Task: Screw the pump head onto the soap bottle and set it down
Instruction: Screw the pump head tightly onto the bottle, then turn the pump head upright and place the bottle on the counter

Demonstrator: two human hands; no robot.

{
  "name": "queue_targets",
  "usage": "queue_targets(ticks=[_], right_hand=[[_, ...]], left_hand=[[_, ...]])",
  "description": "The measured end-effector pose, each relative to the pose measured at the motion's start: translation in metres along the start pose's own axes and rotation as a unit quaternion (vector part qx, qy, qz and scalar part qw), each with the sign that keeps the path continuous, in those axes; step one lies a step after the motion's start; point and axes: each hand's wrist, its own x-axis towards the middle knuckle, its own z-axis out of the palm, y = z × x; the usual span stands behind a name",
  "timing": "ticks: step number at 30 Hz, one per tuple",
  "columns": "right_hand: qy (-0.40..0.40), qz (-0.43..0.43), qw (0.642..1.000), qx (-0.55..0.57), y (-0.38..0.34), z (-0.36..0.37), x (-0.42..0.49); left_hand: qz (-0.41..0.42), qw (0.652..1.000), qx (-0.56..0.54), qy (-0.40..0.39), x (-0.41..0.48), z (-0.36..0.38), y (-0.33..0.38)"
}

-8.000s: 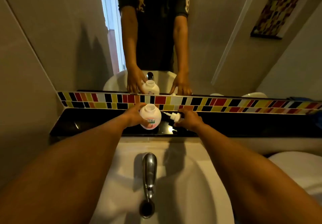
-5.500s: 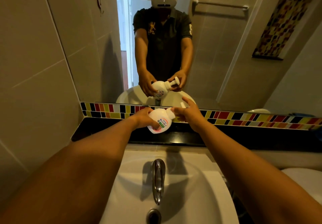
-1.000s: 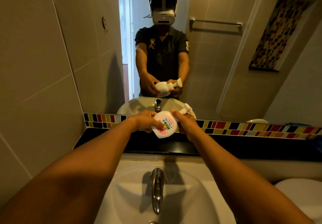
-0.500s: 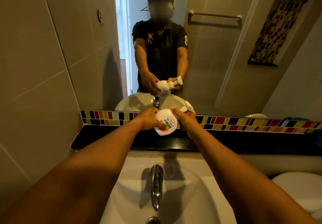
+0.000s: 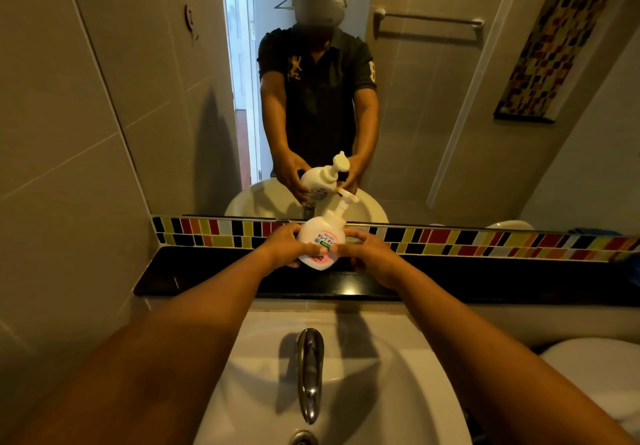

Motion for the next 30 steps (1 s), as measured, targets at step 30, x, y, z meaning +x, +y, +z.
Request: queue_targets(ticks=[30], right_hand=[[0.078, -0.090, 0.986, -0.115, 0.005, 0.000, 0.004]], left_hand=[[0.066, 0.996, 0.041, 0.033, 0.007, 0.015, 0.009]])
